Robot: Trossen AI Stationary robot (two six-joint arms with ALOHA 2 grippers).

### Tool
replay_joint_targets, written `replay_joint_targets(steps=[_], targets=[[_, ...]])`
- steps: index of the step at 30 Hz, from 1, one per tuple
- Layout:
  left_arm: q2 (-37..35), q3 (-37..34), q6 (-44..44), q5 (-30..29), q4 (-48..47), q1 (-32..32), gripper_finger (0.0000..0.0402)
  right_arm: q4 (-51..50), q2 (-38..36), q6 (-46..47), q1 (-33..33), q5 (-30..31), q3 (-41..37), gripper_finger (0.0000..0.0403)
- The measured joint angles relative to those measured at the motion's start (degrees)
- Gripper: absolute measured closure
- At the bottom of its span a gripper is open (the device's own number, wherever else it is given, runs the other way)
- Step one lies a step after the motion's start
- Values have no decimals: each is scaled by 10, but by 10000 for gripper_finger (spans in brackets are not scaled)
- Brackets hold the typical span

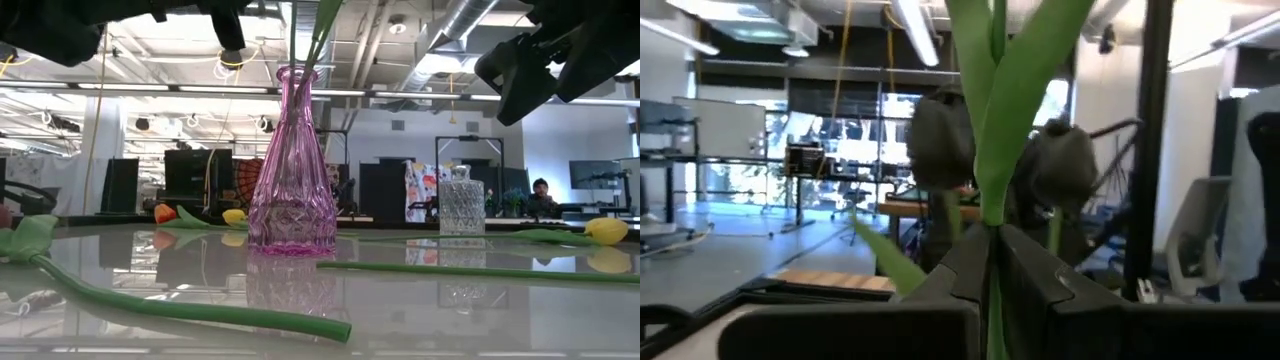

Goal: Sort flowers into vase by color
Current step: Put the top red flower into the purple vase, then put the red flower into the purple vase

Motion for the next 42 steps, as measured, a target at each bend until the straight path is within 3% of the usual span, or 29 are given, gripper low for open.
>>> replay_joint_targets(steps=[8, 12, 17, 22, 27, 29, 32, 37, 42], targets=[[-10, 0, 2, -102, -63, -48, 327, -1, 0, 0, 0, 0, 0, 147], [-50, 1, -42, -122, -168, -57, 290, -2, 0, 1, 0, 0, 0, 147], [-132, 30, -143, -88, -415, -57, 259, -1, 0, 7, 0, 0, 0, 147], [-206, 97, -229, -28, -704, -57, 254, -1, 0, 14, 0, 0, 0, 147], [-235, 170, -333, 22, -945, -62, 255, -1, 0, 28, 0, -1, 0, 147], [-235, 180, -373, 58, -1000, -71, 257, -1, 0, 35, 0, -1, 0, 147], [-234, 175, -415, 86, -1037, -89, 257, -1, 0, 41, 0, -1, 0, 147], [-216, 148, -462, 79, -1035, -114, 258, -1, 0, 40, 0, -1, 0, 147], [-145, 140, -407, 78, -992, -128, 258, 1, 0, 40, -1, -1, 0, 147]])
